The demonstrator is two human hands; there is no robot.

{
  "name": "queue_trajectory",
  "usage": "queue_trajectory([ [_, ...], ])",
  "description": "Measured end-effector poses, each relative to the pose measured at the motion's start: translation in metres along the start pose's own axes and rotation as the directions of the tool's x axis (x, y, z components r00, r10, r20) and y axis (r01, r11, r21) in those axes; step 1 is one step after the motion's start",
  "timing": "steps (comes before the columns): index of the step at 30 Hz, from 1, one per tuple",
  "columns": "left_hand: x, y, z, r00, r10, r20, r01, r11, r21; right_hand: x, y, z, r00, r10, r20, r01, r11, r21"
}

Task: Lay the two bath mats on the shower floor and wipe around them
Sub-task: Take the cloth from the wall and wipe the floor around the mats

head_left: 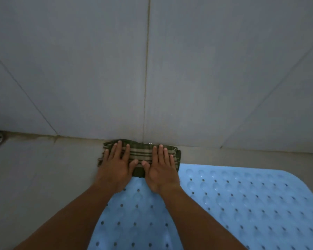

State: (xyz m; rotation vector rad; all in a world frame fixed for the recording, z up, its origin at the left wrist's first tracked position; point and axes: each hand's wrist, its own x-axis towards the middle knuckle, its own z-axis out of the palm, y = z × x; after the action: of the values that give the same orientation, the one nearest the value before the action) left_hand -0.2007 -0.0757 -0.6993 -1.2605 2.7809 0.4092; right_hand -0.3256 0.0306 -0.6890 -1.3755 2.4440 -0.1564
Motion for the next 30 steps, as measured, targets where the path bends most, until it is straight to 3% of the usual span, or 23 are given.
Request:
queue_trajectory([
  [6,0.003,0.025,-0.002,0.993,-0.111,0.029,0.107,0.988,0.110,0.002,0.011,-0.010,0.999,-0.023,0.043,0.021,0.999,0.047],
  [14,0.004,0.052,0.003,0.989,-0.143,-0.030,0.145,0.989,0.041,0.007,0.043,-0.022,0.990,-0.097,0.102,0.093,0.995,0.045],
  [30,0.022,0.196,0.023,0.946,-0.291,0.140,0.283,0.956,0.076,-0.008,0.172,-0.060,0.979,-0.106,0.176,0.110,0.994,-0.015],
])
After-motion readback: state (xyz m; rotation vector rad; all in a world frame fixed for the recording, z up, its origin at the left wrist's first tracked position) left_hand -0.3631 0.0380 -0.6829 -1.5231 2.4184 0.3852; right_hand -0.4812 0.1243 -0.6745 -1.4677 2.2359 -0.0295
